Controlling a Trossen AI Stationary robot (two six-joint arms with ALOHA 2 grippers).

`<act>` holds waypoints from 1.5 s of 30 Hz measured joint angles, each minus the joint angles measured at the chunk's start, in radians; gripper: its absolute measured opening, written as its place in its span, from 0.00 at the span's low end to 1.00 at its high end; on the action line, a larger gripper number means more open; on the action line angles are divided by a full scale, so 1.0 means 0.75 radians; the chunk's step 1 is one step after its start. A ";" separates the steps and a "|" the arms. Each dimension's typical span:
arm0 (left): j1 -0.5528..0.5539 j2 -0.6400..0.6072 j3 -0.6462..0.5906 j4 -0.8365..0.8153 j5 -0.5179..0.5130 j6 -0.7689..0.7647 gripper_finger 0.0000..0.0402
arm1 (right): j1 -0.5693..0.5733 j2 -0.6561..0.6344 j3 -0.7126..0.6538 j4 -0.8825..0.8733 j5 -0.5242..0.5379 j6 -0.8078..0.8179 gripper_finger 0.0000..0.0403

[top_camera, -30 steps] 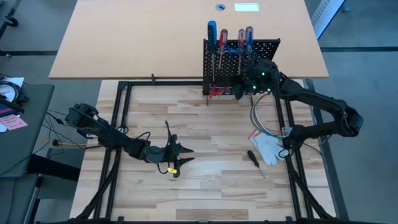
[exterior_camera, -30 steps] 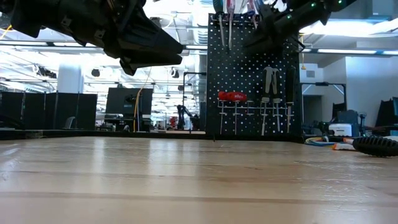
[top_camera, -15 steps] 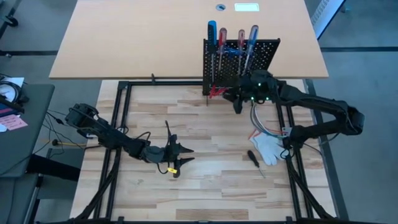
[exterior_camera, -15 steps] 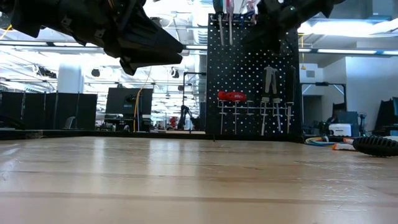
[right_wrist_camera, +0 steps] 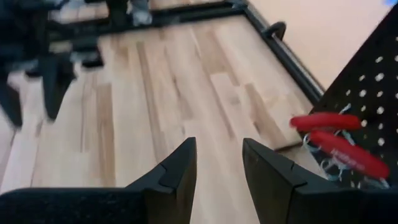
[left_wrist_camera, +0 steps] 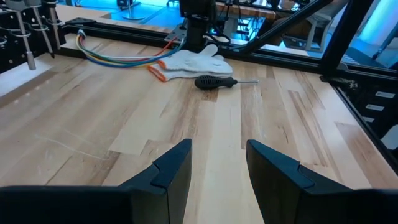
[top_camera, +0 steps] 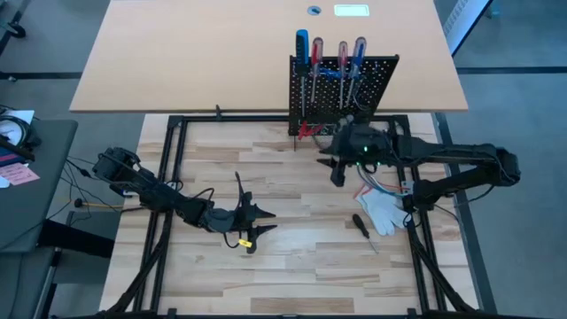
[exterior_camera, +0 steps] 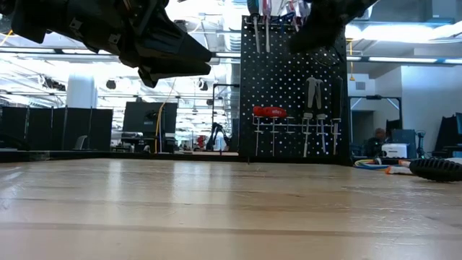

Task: Hang tools onto peg board
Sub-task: Hang the black screwdriver on the pegboard

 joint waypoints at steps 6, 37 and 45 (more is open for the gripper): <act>-0.008 0.000 0.000 -0.005 0.000 0.001 0.36 | 0.257 -0.070 0.000 -0.221 0.233 0.045 0.34; -0.015 0.000 0.000 -0.010 0.000 0.000 0.36 | 0.870 0.596 -0.005 -0.845 0.419 1.124 0.78; -0.015 0.000 -0.001 -0.022 0.002 -0.005 0.36 | 0.853 0.512 -0.104 -0.890 0.371 1.162 0.76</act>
